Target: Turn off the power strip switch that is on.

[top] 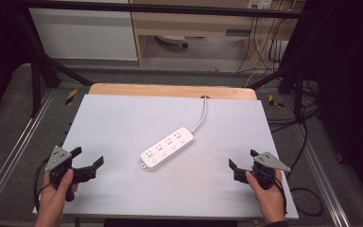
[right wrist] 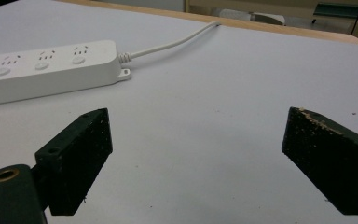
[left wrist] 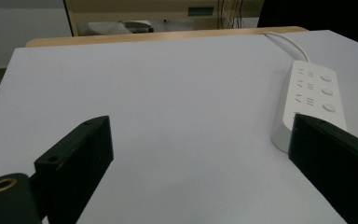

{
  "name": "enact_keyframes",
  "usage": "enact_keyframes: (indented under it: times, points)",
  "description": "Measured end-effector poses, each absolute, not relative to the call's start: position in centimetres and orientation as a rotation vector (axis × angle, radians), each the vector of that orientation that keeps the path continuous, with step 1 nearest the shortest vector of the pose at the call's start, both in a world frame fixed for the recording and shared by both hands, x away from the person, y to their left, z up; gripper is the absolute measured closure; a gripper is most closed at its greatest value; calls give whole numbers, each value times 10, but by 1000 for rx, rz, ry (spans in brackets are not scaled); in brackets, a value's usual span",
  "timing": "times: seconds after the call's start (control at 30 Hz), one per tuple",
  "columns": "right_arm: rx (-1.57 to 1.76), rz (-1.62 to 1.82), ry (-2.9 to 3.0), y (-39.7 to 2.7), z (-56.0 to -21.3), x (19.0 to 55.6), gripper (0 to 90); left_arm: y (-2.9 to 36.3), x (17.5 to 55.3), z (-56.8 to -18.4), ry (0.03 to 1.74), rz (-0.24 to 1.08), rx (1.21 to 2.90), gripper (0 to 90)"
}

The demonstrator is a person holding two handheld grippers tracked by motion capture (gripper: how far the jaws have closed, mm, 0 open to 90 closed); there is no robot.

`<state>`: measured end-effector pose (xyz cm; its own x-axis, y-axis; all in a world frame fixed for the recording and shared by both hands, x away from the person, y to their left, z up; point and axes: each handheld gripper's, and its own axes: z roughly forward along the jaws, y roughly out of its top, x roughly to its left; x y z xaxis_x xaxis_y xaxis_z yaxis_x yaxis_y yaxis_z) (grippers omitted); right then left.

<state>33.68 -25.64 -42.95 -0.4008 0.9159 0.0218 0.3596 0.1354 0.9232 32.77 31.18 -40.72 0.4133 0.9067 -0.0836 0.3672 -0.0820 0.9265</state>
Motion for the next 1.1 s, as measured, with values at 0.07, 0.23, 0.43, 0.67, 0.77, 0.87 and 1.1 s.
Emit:
enact_keyframes:
  times: [0.07,0.23,0.43,0.67,0.77,0.87,1.1]
  points:
    - [1219,1239,1850,-255,-430,336,70,312,328,-407,1134,670,1651,63]
    - [1220,1244,1864,-253,-429,336,54,313,327,-407,1136,670,1646,64]
    - [1157,1292,1858,-249,-426,333,80,313,327,-407,1131,670,1648,64]
    - [1158,1303,1857,-245,-425,332,53,313,327,-406,1128,665,1642,64]
    - [1165,1295,1867,-245,-425,332,48,313,325,-403,1103,661,1632,63]
    - [1169,1298,1878,-243,-426,332,44,312,323,-401,1090,662,1625,63]
    - [1172,1268,1919,-237,-428,334,22,302,321,-395,1063,661,1600,59]
